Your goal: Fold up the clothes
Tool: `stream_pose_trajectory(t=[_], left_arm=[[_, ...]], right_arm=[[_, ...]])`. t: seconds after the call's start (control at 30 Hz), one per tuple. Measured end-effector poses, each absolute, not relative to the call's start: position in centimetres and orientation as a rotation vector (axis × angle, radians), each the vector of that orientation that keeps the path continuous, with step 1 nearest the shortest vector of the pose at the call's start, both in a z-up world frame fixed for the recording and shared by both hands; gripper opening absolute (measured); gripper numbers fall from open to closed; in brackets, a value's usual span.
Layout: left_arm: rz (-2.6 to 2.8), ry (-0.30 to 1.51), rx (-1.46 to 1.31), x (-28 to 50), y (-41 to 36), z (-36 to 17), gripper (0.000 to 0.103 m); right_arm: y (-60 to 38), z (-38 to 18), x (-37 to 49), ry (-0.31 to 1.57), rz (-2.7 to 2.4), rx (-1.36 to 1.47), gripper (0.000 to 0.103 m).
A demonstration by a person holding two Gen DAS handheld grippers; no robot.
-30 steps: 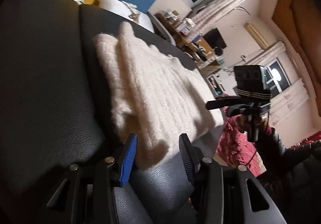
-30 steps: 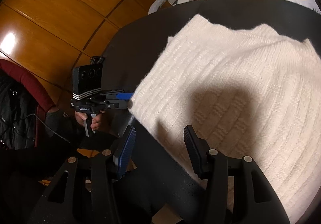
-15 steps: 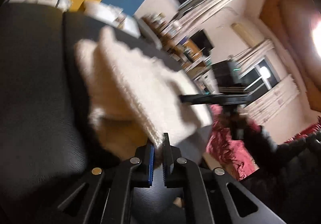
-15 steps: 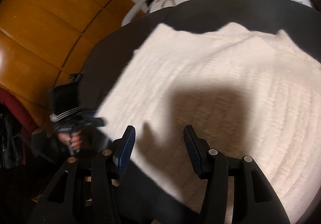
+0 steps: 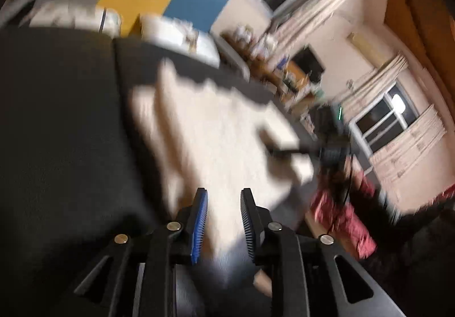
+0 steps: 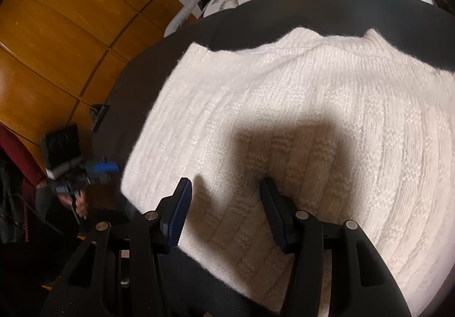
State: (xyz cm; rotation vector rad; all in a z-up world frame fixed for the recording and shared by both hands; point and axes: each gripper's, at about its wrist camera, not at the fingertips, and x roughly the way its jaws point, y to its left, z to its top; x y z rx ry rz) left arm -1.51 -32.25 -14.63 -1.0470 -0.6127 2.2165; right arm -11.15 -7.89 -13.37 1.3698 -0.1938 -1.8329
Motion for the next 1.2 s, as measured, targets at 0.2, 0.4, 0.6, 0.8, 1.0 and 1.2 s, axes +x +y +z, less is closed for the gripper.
stream_pose_trajectory(t=[0.2,0.4,0.6,0.8,1.0,1.2], left_arm=[[2.224,-0.512,-1.024,-10.2,-26.6,-14.1,0.027],[2.388,-0.539,-1.272,-13.0,-26.4,-18.5,0.016],[2.438,-0.741,-1.248,-11.1,-28.9,-18.7,0.023],[2.409,-0.583,-1.078,-13.2,-26.4,-13.9,0.027],[2.479,-0.418,-1.325,-16.9,-24.7,-16.3,0.027],[2.586,-0.572,-1.375,-15.1,-28.1,-18.3,0.016]], right_arm=[[-6.2,-11.6,-12.0,-0.215,-1.91,1.291,0.054],[-3.0,-12.0,-14.0,-0.263,-2.011,1.318,0.054],[0.1,-14.5,-14.9,-0.42,-2.008,1.351,0.051],[-1.3,-12.3,-15.2,-0.34,-2.017,1.253,0.053],[-6.2,-11.5,-18.1,-0.058,-2.031,1.264,0.053],[-8.7,-14.7,-20.4,0.242,-2.153,1.363,0.053]])
